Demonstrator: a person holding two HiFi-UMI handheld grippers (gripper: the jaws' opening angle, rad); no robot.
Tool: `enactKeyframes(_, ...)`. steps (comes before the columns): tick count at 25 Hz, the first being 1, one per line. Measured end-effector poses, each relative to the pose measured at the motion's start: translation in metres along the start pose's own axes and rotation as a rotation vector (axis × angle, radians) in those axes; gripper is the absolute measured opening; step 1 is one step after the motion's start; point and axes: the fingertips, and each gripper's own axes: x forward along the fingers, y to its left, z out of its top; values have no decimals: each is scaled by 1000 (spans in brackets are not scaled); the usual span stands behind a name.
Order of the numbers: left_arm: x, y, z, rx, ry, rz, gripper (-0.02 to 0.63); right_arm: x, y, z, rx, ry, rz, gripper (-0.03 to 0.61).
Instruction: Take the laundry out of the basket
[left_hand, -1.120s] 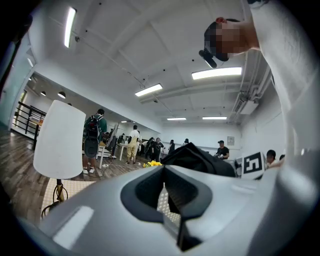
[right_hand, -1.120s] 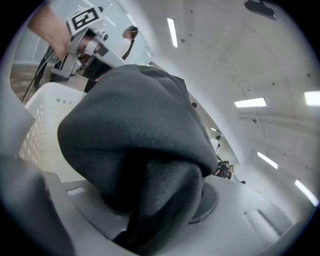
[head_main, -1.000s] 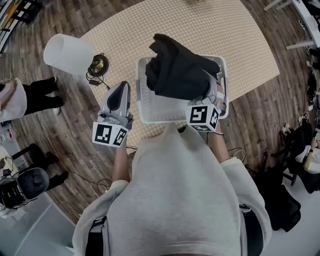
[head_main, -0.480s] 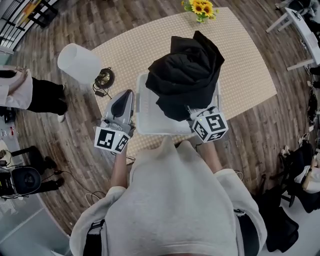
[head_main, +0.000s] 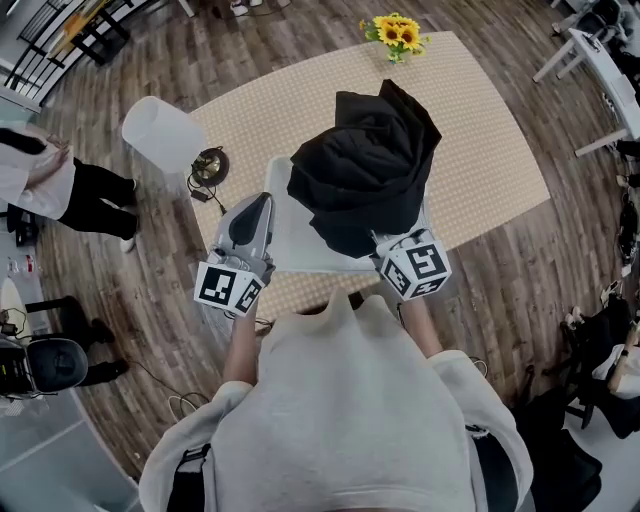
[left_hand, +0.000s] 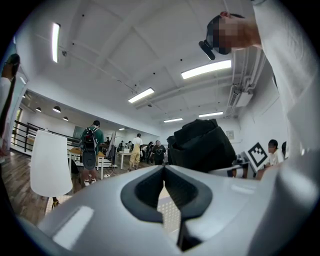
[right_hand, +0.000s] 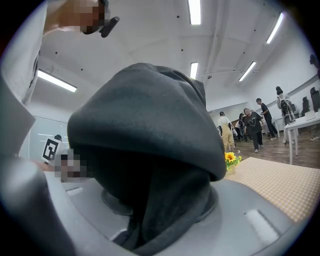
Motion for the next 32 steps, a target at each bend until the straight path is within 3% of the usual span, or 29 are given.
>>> enactKeyframes(6,-14,-14,9,5,-19,-54,8,-26,20,11,-34,-26,-34,165)
enactKeyframes(13,-71,-29,11,-15,-43,-109,8,-70,82,25,-55,-89,-72,166)
enactKeyframes(20,-108,-42,13,-50,-46,-155,8,-101,116,27,-66,-99,-117,166)
enactKeyframes(26,-122,-52,14,-65,-48,-167,8,-118,134,21,-67,-83,-115,166)
enactKeyframes(32,-157,-91,13,-54,-60,-163,8,-163,157,8,-52,-94,-87,166)
